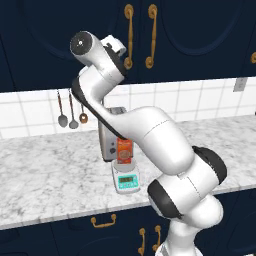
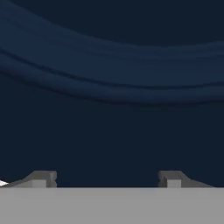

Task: Pick the boxed food and place it on the digital scale for weighing, and close the cabinet.

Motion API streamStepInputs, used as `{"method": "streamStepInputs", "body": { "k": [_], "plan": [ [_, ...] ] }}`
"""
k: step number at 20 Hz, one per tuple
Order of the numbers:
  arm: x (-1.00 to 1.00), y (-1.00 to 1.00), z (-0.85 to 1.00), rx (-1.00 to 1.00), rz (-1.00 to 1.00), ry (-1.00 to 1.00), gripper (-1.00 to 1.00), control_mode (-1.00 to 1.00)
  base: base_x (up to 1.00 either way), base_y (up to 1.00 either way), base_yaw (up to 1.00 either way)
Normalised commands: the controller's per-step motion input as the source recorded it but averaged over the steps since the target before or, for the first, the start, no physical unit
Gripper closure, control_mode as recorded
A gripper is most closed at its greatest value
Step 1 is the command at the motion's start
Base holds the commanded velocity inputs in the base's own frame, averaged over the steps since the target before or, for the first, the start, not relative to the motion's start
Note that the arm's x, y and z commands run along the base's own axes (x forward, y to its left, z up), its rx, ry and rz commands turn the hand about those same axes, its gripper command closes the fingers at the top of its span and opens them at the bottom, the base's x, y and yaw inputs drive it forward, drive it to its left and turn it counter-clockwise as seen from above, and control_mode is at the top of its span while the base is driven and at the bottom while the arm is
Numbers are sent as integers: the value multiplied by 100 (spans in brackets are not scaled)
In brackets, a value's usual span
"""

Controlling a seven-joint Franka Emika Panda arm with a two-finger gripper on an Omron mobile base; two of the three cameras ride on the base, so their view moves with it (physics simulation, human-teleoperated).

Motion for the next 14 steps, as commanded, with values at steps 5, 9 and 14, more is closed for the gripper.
{"method": "streamStepInputs", "body": {
  "k": [5, 9, 14],
  "plan": [
    [100, -63, -58, 4, 26, -24, -100, -100, 0, 0, 0],
    [100, -71, -56, 17, 25, -24, -100, -100, 0, 0, 0],
    [100, -41, -71, 13, 21, -32, -100, -100, 0, 0, 0]
  ]
}}
